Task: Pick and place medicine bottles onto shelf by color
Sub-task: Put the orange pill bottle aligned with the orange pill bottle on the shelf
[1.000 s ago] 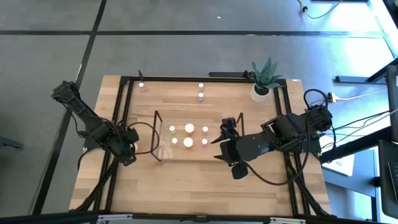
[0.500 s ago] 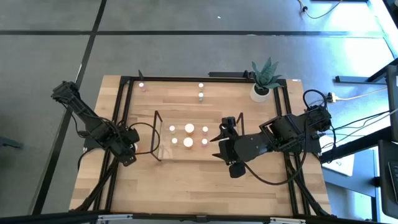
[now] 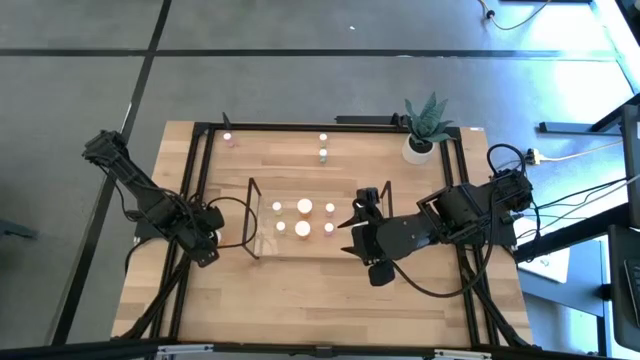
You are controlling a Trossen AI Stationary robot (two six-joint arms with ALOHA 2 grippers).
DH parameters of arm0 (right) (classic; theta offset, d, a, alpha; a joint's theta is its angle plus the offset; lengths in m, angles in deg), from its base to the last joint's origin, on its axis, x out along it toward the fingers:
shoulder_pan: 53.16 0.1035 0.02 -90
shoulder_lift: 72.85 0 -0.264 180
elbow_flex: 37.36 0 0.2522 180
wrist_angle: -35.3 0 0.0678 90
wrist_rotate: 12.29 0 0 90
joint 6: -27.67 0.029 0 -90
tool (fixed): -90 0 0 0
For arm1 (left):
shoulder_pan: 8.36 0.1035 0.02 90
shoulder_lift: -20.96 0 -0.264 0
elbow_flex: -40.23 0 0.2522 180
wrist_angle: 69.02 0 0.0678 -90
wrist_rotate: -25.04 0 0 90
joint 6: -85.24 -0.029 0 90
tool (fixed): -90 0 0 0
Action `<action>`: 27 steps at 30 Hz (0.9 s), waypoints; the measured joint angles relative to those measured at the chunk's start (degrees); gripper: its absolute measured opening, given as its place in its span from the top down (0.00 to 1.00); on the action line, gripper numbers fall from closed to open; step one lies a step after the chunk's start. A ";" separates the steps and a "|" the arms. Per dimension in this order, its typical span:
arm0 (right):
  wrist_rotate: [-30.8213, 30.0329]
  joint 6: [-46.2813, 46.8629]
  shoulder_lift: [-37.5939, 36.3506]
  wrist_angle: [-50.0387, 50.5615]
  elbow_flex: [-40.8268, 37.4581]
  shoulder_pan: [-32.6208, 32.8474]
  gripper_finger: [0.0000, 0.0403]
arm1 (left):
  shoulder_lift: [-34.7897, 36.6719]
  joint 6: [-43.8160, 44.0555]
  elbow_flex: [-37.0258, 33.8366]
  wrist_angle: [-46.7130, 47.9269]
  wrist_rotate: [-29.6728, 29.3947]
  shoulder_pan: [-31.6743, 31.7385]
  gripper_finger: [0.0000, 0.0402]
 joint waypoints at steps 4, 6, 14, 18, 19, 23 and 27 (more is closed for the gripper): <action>-0.02 0.04 0.01 0.00 0.00 0.00 0.46 | 0.00 -0.01 -0.20 0.34 -0.01 0.00 0.63; -0.02 -0.06 0.01 0.00 0.00 0.00 0.46 | -0.02 -0.02 -0.81 0.09 0.00 0.02 0.63; -0.05 0.03 0.01 0.00 0.00 -0.02 0.46 | -0.02 -0.06 -3.44 -1.80 0.23 0.02 0.44; -0.07 0.00 0.01 0.01 0.00 -0.02 0.46 | -0.08 -0.45 -5.29 -1.97 0.02 0.05 0.31; -0.07 0.03 0.01 0.00 0.00 -0.02 0.46 | -0.31 -0.42 -5.27 -2.28 -0.17 0.15 0.29; -0.07 -0.01 0.01 0.00 0.00 -0.02 0.46 | -1.78 -0.50 -5.29 -2.56 -0.22 1.31 0.23; -0.07 -0.06 0.01 -0.09 0.00 -0.02 0.46 | -4.20 -0.50 -5.29 -2.72 -0.22 3.30 0.22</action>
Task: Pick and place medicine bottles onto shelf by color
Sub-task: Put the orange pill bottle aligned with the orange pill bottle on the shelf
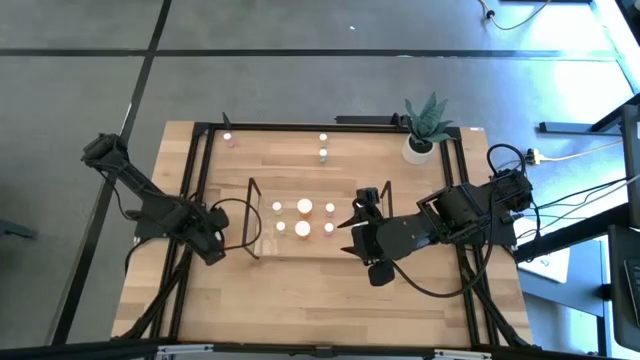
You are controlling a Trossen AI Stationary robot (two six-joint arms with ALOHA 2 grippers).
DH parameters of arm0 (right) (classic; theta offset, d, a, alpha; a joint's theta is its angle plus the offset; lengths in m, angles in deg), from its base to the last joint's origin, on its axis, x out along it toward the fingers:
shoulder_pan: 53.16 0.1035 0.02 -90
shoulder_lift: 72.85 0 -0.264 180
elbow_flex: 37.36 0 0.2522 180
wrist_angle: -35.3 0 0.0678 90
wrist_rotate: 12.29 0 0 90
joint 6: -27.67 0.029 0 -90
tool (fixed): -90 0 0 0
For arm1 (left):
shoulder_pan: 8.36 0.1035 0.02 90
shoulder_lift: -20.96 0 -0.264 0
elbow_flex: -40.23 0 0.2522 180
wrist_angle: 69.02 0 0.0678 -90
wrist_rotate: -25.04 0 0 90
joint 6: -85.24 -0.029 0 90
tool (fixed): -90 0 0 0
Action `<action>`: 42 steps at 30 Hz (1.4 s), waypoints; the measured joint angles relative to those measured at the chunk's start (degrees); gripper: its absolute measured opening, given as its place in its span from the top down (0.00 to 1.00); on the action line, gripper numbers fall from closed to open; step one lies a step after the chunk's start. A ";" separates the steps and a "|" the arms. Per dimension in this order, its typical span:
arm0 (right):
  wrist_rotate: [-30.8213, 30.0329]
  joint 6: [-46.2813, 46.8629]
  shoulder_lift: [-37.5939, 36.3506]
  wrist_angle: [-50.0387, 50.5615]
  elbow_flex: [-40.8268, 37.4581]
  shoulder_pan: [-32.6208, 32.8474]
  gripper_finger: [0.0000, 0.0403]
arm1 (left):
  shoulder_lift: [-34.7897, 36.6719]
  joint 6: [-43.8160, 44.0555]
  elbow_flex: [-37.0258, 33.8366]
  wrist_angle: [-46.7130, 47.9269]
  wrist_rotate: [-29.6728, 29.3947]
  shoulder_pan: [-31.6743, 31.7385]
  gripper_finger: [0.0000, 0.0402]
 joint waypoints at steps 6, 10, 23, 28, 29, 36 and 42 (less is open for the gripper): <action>0.00 0.03 0.00 -0.06 0.00 0.00 0.46 | -4.13 -1.68 0.00 -0.38 0.00 3.05 0.22; 0.00 0.00 0.00 -0.06 0.00 0.00 0.46 | -6.36 -1.62 0.00 -0.33 0.09 4.16 0.22; 0.00 0.08 0.00 -0.06 0.00 0.00 0.46 | -9.20 -2.57 -0.02 -4.23 3.53 4.96 0.22; 0.00 0.09 0.00 -0.06 0.00 0.00 0.46 | -9.20 -2.56 -0.02 -5.91 3.69 4.67 0.22; -0.02 0.04 0.00 -0.06 0.00 0.00 0.46 | -9.20 -2.51 -0.02 -6.26 3.73 4.51 0.22; -0.02 0.02 0.00 -0.06 0.00 0.00 0.46 | -9.20 -1.59 -0.02 -7.26 6.36 2.43 0.22; -0.02 0.07 0.00 -0.06 0.00 0.00 0.46 | -9.40 -0.96 -0.02 -6.69 5.82 1.01 0.22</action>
